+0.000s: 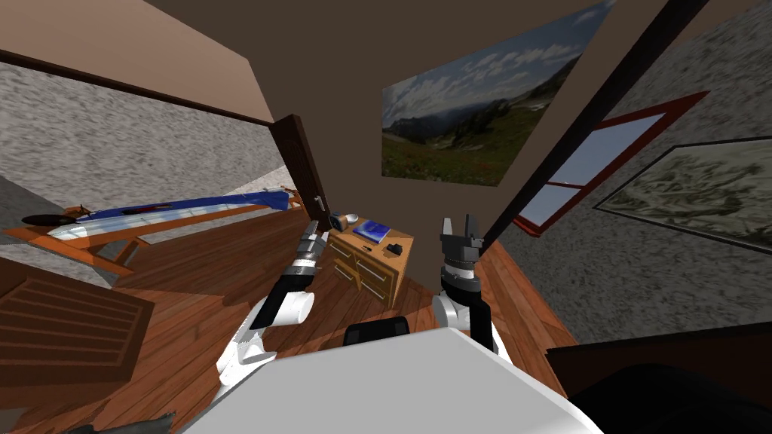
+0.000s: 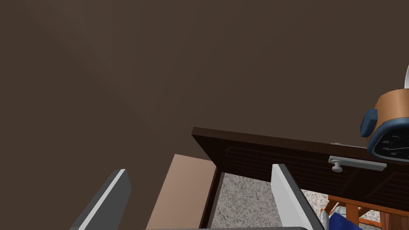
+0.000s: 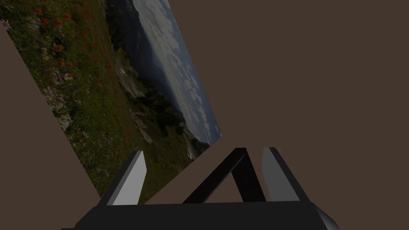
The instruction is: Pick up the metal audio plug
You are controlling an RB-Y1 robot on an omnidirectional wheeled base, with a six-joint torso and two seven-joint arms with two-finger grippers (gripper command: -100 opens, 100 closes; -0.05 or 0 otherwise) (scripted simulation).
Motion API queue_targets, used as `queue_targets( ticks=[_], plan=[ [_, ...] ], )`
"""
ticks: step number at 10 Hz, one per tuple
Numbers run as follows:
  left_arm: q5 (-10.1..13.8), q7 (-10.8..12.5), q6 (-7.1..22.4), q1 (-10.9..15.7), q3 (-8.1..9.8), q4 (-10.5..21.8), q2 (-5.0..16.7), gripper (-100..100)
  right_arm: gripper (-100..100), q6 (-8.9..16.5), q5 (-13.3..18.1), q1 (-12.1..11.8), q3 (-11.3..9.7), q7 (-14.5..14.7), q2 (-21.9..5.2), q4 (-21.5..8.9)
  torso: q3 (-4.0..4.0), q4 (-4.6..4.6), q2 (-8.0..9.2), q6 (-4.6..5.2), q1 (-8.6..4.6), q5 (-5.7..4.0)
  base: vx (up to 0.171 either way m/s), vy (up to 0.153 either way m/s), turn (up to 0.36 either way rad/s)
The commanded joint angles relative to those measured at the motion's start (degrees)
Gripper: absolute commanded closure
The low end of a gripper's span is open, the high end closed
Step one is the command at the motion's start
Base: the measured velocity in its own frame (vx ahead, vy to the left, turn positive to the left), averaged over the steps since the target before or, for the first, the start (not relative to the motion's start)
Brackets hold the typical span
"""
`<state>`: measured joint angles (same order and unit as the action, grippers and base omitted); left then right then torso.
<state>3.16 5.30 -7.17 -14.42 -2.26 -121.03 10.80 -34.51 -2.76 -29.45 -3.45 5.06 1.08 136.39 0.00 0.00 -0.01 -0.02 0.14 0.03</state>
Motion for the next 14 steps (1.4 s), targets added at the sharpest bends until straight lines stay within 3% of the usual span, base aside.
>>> queue_targets(
  ticks=[1, 3, 4, 5, 6, 7, 8, 10, 11, 13, 14],
  plan=[
    [0.17, -0.45, 2.86, 2.86, 0.10, 1.54, 0.70, -100, 0, 0.00, 0.00, 0.00, 0.00, 0.00, 0.00, 0.00, 0.00, 0.00, 0.00, 0.00, 0.00, 0.00, -0.014, 0.046, -0.213],
    [0.17, -0.45, 4.81, 2.96, 0.10, 1.54, 0.70, -100, 0, 0.00, 0.00, 0.00, 0.00, 0.00, 0.00, 0.00, 0.00, 0.00, 0.01, -0.01, 0.02, 0.01, -0.012, 0.033, -0.039],
    [0.40, -0.79, 7.21, 5.66, 0.28, 3.24, 1.33, -100, 0, 0.00, 0.00, 0.00, 0.00, 0.00, 0.00, 0.00, 0.00, 0.00, 0.00, -0.02, -0.04, 0.00, -0.012, 0.025, -0.229],
    [0.40, -0.79, 8.49, 5.66, 0.28, 3.24, 1.33, -100, 0, 0.00, 0.00, 0.01, 0.00, 0.00, 0.00, 0.00, -0.01, 0.00, -0.01, 0.04, -0.05, -0.01, -0.011, 0.035, -0.137],
    [0.64, -1.14, 10.47, 8.16, 0.50, 5.06, 1.91, -100, 0, 0.00, 0.00, 0.00, 0.00, 0.00, 0.00, 0.00, -0.01, 0.00, -0.01, -0.01, -0.02, 0.00, -0.021, 0.050, -0.252],
    [0.64, -1.14, 12.07, 8.41, 0.50, 5.06, 1.91, -100, 0, 0.00, 0.00, 0.01, 0.00, 0.00, 0.00, 0.00, 0.00, 0.00, 0.00, 0.04, 0.04, 0.01, -0.023, 0.052, -0.114],
    [0.89, -1.49, 13.76, 10.99, 0.75, 6.99, 2.44, -100, 0, 0.00, 0.00, 0.00, 0.00, 0.00, 0.00, 0.00, 0.01, 0.00, 0.02, -0.02, 0.05, 0.01, -0.013, 0.058, -0.239],
    [0.89, -1.49, 16.25, 11.18, 0.75, 6.99, 2.44, -100, 0, 0.00, 0.00, 0.00, 0.00, 0.00, 0.00, 0.00, -0.02, -0.01, -0.03, -0.02, 0.06, 0.02, -0.004, 0.036, -0.057],
    [1.17, -1.85, 17.96, 13.77, 1.05, 9.03, 2.96, -100, 0, 0.00, 0.00, -0.01, 0.00, 0.00, 0.00, 0.00, -0.03, -0.01, -0.05, -0.04, -0.04, 0.00, -0.007, 0.026, -0.252],
    [1.17, -1.85, 20.26, 13.93, 1.05, 9.03, 2.96, -100, 0, 0.00, 0.00, -0.01, 0.00, 0.00, 0.00, 0.00, -0.02, -0.01, -0.04, -0.03, -0.01, 0.00, -0.007, 0.028, -0.063],
    [1.46, -2.20, 22.30, 16.64, 1.39, 11.18, 3.44, -100, 0, 0.00, 0.00, -0.01, 0.00, 0.00, 0.00, 0.00, -0.02, -0.01, -0.04, -0.04, -0.05, 0.00, -0.008, 0.027, -0.240]
  ],
)
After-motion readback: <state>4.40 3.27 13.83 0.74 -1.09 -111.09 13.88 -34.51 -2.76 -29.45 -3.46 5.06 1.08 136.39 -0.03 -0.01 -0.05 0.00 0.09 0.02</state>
